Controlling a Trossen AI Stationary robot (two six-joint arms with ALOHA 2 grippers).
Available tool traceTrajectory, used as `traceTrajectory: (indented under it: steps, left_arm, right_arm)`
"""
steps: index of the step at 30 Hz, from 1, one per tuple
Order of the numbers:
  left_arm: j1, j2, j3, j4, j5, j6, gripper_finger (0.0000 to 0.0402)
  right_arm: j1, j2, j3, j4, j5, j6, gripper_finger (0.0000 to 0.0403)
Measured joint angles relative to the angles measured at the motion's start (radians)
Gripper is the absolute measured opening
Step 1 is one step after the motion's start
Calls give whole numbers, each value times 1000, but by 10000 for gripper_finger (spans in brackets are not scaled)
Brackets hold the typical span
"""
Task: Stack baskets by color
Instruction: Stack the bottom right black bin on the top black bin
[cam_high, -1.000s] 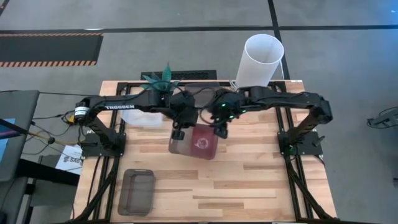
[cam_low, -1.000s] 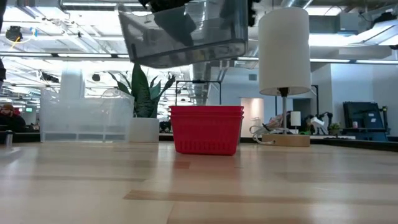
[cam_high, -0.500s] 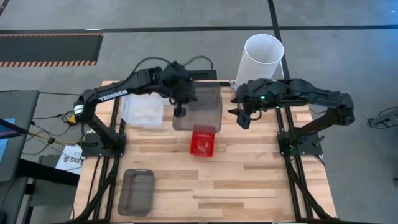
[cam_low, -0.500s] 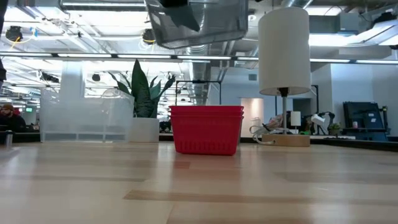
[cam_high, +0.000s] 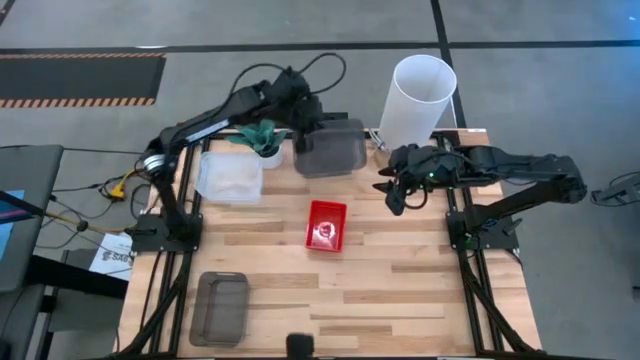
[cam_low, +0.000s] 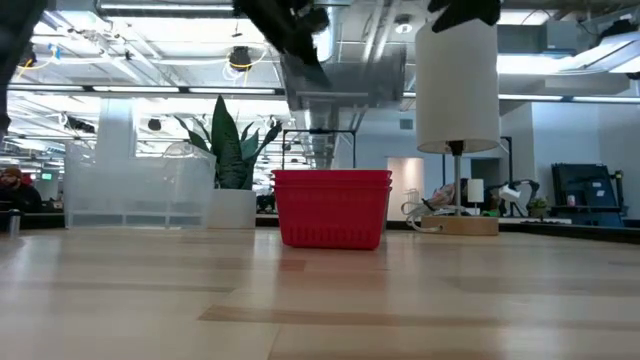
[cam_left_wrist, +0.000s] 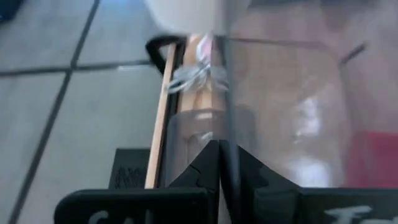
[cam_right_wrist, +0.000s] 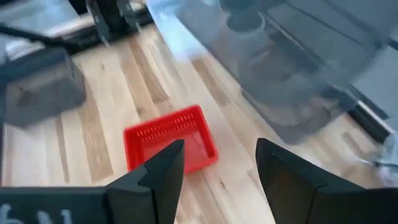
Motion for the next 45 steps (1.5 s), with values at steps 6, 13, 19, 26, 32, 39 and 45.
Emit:
traceTrajectory:
  steps: [6,13,19,26,32,39,45]
  left_arm:
    - [79,168,184,-76,38,26,0]
    - [122,275,299,-140,47,60,0]
    - [140,305,299,-147,34,69,0]
    - [145,365,300,-140,24,65,0]
    - [145,387,300,-176,20,64,0]
    - [145,393,300,-175,9,65,0]
    - [142,393,300,-185,8,65,0]
  right_arm:
    - [24,-18,-72,25,-2,88,214]
    - [104,-19,-130,71,-2,157,207]
    - [150,-19,-162,83,23,196,200]
    - [152,-18,-162,94,25,195,191]
    - [153,-18,-162,91,26,187,186]
    - [152,-18,-162,90,25,185,182]
    - [153,-18,-162,90,24,184,183]
